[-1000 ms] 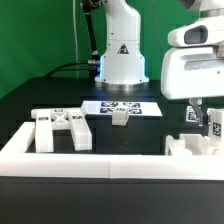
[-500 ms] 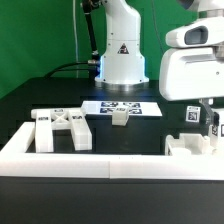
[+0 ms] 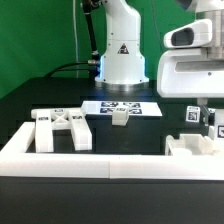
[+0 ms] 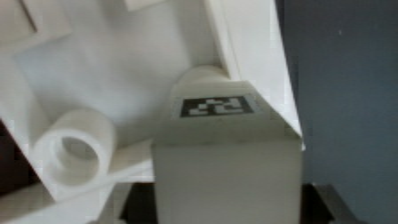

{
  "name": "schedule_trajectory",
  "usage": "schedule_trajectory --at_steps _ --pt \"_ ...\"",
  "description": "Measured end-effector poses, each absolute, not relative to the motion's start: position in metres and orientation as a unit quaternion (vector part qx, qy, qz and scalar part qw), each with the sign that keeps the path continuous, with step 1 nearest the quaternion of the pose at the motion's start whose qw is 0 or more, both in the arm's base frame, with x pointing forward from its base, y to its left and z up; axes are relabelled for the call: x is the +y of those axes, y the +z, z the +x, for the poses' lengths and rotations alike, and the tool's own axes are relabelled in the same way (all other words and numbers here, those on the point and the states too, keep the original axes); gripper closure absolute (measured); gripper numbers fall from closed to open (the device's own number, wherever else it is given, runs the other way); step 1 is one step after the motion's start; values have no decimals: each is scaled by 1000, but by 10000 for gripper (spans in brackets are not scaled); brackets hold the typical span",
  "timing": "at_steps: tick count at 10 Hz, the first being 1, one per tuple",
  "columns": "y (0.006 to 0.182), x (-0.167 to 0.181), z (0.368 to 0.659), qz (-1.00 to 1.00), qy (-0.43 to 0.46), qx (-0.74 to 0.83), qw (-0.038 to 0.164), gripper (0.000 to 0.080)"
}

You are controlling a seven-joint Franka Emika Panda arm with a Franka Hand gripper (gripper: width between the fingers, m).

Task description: Assemble chair

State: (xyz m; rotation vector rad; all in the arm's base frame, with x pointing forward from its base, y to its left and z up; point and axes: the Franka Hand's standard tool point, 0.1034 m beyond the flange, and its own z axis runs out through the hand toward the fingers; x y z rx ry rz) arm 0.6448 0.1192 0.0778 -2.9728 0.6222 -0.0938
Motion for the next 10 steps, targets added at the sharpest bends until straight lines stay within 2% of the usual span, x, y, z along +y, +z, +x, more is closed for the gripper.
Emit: schedule_trajectory --at_steps 5,10 --pt "76 111 646 -897 -11 438 55 509" --pt "75 114 642 -801 9 597 48 509"
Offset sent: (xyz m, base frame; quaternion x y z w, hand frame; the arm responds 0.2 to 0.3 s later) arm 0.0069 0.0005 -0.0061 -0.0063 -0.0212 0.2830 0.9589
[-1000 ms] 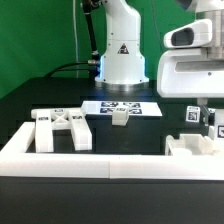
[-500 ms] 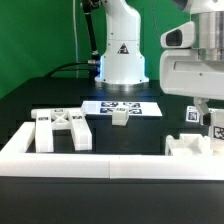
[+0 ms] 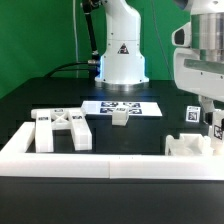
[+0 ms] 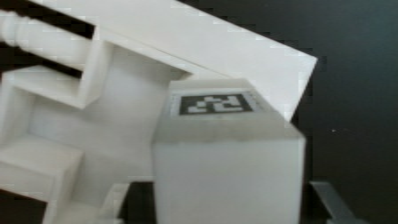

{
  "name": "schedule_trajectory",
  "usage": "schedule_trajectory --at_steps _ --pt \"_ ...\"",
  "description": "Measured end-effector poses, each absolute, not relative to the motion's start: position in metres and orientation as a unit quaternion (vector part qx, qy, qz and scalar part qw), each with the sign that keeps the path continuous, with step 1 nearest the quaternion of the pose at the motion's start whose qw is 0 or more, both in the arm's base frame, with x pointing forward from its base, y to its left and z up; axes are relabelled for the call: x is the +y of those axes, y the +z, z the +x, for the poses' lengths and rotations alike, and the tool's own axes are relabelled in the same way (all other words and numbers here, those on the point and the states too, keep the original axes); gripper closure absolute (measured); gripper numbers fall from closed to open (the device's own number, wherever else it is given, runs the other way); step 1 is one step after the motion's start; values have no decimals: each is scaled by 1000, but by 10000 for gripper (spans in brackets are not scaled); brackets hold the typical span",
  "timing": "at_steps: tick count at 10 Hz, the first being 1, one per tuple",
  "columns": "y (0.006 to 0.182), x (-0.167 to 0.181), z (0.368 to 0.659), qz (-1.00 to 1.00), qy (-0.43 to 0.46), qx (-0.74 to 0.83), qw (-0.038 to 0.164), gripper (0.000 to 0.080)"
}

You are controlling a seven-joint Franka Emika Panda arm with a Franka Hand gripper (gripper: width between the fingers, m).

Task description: Assemble chair

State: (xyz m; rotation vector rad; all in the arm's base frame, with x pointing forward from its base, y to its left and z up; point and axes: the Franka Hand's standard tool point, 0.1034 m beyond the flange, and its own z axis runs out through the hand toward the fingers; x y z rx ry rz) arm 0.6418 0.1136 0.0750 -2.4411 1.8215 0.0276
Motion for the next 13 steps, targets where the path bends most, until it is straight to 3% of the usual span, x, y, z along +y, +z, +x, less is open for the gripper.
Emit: schedule_trajectory --at_steps 1,3,4,5,13 --pt "75 114 642 -791 10 610 48 509" --pt "74 115 641 -799 9 600 48 260" --pt "74 117 641 -816 9 576 48 260" --pt "74 121 640 -827 8 559 48 171" --pt "77 130 643 -979 -26 195 51 150"
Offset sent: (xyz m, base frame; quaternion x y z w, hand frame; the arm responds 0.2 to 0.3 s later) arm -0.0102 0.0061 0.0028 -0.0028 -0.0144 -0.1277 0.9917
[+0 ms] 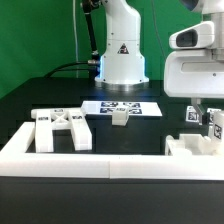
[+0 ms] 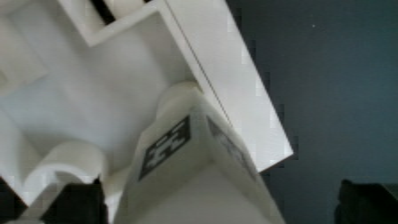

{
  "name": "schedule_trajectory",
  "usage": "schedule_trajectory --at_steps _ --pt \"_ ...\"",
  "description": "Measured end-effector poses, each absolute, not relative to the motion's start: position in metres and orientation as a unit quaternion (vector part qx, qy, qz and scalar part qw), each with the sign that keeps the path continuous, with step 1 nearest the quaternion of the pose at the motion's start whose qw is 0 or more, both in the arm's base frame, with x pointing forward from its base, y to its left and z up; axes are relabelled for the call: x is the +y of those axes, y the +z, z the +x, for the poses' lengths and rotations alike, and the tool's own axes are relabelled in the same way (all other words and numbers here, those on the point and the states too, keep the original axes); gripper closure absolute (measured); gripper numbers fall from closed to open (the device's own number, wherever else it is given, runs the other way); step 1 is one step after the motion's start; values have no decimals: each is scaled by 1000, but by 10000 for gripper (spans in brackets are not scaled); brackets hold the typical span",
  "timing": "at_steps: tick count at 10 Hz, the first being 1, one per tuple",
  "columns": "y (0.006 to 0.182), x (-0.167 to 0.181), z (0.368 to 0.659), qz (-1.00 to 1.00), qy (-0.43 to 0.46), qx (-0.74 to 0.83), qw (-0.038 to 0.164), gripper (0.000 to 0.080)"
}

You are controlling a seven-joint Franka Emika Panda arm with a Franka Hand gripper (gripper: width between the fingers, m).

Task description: Assemble chair

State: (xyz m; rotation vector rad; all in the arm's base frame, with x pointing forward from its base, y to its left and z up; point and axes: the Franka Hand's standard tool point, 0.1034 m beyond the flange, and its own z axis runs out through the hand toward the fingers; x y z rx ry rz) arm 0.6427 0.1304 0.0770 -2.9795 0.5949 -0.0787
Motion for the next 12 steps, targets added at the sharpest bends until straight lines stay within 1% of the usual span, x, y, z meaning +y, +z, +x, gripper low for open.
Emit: schedule_trajectory --at_steps 4,7,9,10,12 --pt "77 127 643 -998 -34 37 44 150" --pt "77 129 643 -999 -36 -6 38 150" --pt "76 128 643 -999 -35 -4 38 415" --pt "76 127 643 -999 -35 -4 37 510" --pt "76 127 643 -999 -35 6 38 510"
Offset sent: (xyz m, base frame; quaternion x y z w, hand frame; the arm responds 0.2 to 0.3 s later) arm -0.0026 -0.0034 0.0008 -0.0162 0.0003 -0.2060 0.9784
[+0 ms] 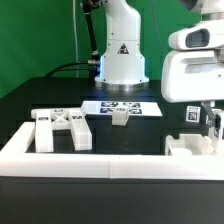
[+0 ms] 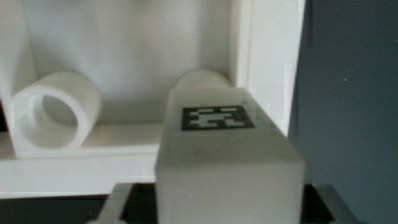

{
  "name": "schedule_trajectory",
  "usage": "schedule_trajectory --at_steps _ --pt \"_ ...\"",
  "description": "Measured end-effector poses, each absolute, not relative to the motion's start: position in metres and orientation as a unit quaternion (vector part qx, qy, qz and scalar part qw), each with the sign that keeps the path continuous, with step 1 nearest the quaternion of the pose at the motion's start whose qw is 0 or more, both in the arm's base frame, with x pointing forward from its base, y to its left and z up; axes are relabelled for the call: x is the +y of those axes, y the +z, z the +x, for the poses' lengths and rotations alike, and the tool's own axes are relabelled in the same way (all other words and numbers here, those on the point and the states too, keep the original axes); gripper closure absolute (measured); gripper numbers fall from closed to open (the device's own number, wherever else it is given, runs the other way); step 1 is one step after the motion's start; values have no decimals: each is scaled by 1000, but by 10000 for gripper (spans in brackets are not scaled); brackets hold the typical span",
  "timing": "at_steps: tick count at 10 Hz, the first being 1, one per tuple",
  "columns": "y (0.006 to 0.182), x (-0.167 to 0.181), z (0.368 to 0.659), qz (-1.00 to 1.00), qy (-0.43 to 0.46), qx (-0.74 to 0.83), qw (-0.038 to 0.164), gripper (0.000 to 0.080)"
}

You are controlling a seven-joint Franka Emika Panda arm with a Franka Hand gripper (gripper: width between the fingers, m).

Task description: Assemble chair

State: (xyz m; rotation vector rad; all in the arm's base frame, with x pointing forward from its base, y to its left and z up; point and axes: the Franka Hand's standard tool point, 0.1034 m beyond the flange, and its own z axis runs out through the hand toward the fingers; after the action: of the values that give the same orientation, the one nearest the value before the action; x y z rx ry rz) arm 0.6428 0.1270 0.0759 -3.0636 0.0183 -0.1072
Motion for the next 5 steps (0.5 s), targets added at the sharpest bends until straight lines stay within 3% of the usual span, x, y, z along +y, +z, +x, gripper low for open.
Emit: schedule_trajectory --at_steps 2,5 --pt "76 127 643 -998 -34 28 39 510" --pt "75 123 644 -977 -27 208 46 510"
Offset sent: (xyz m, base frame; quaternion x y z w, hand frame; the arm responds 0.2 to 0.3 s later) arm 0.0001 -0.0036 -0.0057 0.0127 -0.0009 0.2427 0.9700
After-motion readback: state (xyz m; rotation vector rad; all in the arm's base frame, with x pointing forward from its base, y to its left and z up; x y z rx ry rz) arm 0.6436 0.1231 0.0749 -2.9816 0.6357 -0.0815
